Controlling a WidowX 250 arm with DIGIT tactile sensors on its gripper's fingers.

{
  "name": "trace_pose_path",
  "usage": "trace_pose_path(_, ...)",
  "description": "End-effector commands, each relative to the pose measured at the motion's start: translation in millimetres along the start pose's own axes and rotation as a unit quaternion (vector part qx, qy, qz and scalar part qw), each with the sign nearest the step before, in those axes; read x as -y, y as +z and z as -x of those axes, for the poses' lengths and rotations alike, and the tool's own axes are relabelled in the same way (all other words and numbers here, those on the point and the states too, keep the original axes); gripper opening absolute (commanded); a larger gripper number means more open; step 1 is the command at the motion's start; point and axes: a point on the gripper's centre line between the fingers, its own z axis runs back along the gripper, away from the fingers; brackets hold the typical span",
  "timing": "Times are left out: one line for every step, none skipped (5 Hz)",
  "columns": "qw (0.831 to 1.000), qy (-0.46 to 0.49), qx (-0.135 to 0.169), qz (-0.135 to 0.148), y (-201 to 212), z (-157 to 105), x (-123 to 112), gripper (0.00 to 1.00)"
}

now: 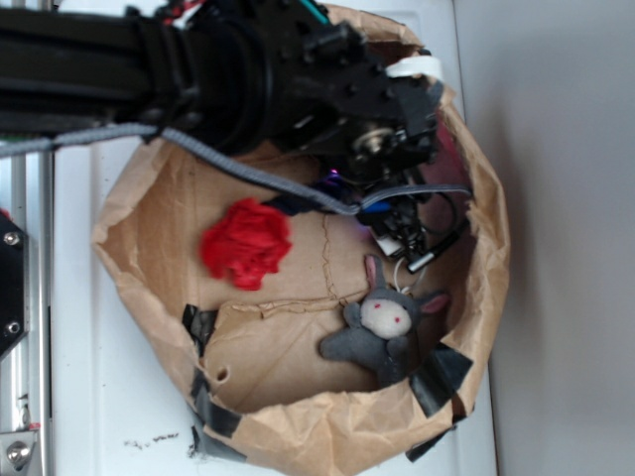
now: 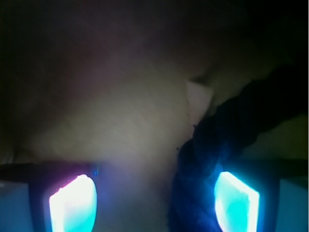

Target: Grab the blue rope.

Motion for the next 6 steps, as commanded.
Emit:
trace_pose_path(0.999, -0.013, 0.028, 0.02, 14.0, -6.1, 0.1, 0.0)
trace_pose_path(0.999, -0.011, 0.039, 0.014, 17.6, -4.8, 0.2, 0.0)
trace_pose_path(0.999, -0.012, 0.045, 0.012, 23.6, -1.3, 1.3, 0.0)
trace_pose_path(0.998, -0.01, 0.052, 0.017, 29.4, 1.2, -0.3, 0.0)
trace_pose_path(0.998, -0.002, 0.056, 0.025, 35.1, 1.8, -4.8, 0.0)
trace_pose_path(0.998, 0.006, 0.057, 0.032, 48.0, 1.1, -12.9, 0.0)
